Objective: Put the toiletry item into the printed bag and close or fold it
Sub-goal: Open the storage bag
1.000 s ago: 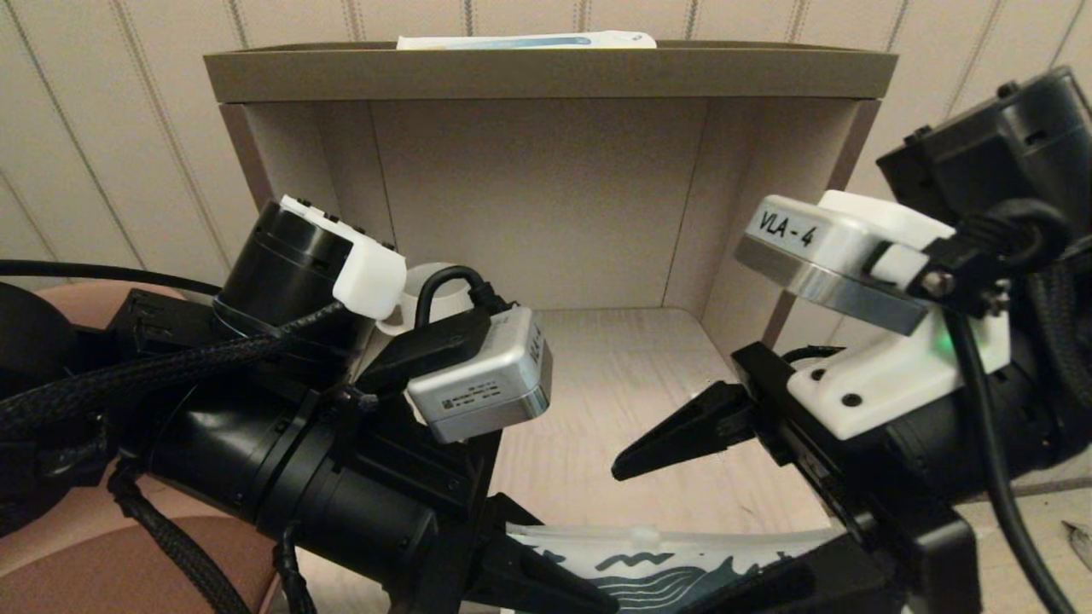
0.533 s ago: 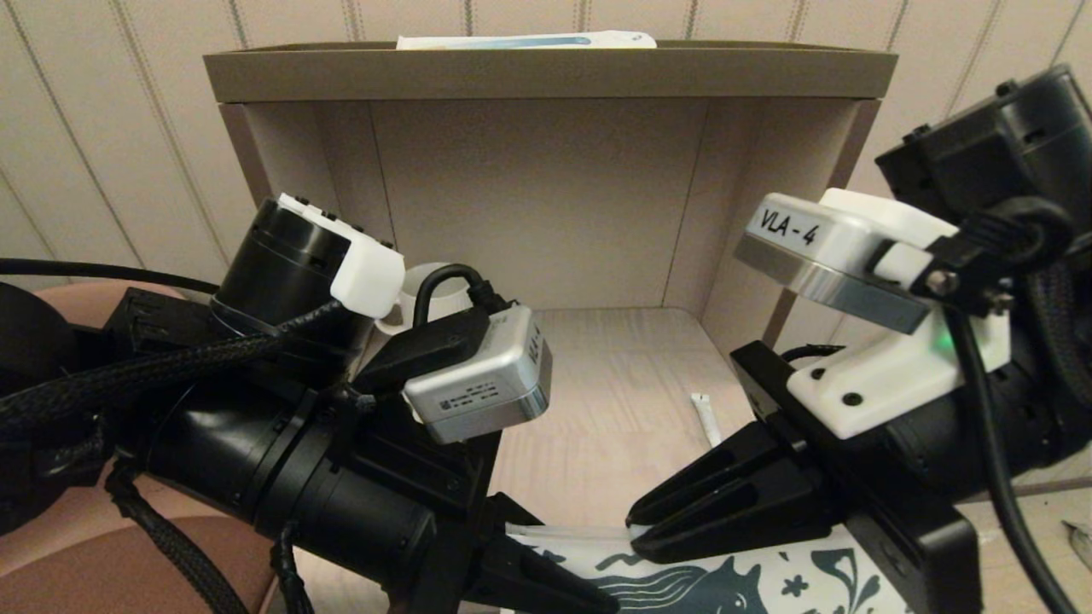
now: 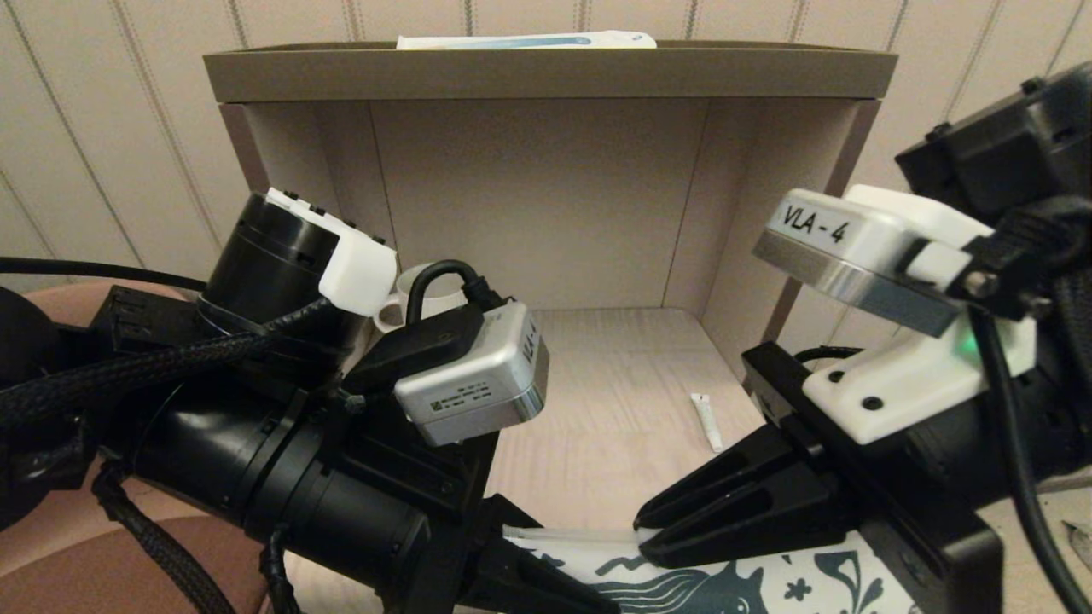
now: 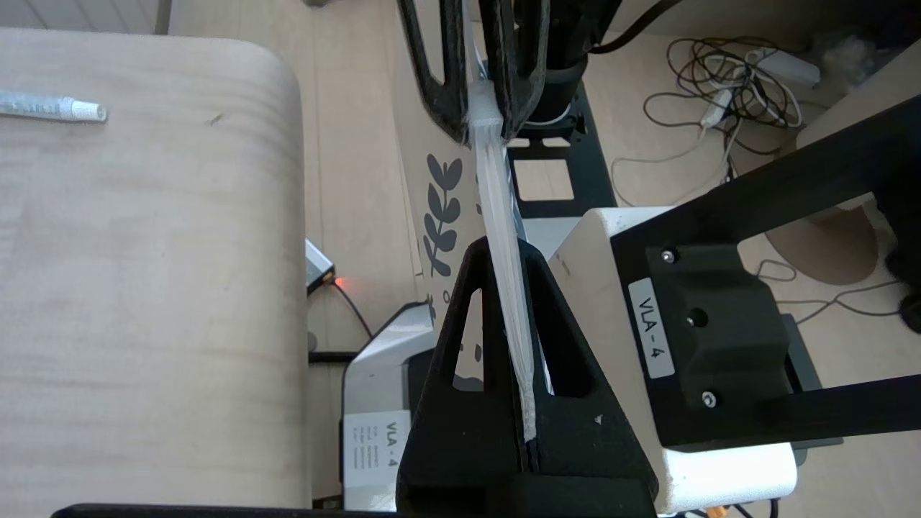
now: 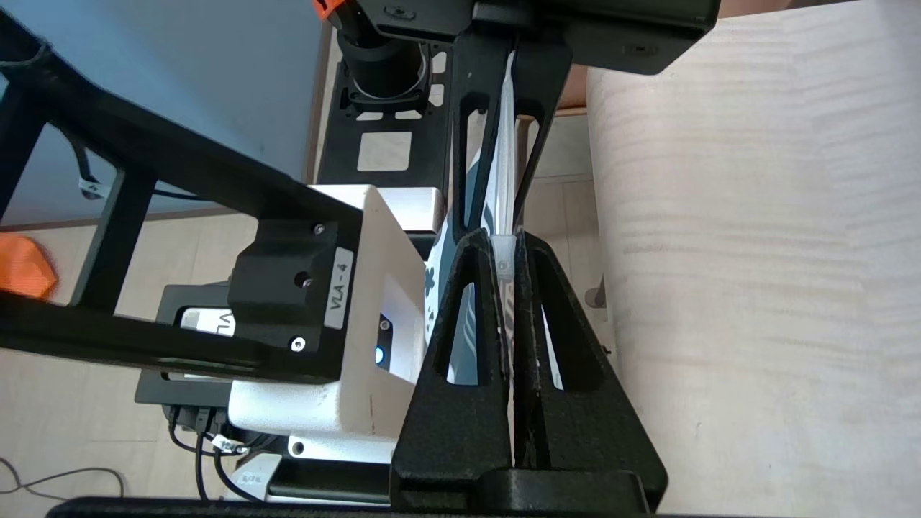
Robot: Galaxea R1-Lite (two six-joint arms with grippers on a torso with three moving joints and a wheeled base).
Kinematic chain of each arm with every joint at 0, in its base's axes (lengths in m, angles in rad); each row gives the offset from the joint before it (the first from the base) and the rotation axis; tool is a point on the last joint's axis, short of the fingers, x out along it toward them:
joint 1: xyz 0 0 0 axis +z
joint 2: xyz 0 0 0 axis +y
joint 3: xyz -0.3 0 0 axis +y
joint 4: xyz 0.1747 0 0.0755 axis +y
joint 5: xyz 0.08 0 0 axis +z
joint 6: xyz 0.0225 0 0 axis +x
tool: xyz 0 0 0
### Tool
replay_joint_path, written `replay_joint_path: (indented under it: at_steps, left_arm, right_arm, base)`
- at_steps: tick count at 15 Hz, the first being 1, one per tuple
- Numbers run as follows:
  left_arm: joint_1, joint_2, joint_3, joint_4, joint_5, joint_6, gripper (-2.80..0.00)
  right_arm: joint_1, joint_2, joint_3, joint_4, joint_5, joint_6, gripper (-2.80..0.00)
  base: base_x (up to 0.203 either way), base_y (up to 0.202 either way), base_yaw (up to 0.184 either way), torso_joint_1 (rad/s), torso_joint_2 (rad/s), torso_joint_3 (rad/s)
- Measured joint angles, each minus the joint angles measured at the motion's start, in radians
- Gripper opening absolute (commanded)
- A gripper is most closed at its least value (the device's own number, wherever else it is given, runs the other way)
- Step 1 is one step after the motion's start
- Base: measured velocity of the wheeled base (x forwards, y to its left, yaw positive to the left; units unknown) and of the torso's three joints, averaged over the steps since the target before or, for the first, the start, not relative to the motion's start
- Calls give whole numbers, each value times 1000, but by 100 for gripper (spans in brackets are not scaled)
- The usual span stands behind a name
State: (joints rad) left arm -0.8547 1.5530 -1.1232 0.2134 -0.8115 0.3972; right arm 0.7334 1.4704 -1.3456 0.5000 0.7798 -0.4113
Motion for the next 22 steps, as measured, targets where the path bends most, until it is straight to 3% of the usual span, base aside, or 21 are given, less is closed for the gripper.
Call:
replay_joint_path:
  at_steps: [6, 22]
  left_arm:
    - [6, -10, -6, 0, -1, -2, -280]
    - [15, -14, -3, -1, -1, 1, -280]
  right_arm:
    - [-24, -58, 54, 0, -2, -3, -280]
    - [-331, -317, 267, 7, 3, -40, -280]
  base:
    - [0, 0, 0, 0, 0, 0]
    - [0, 0, 0, 0, 0, 0]
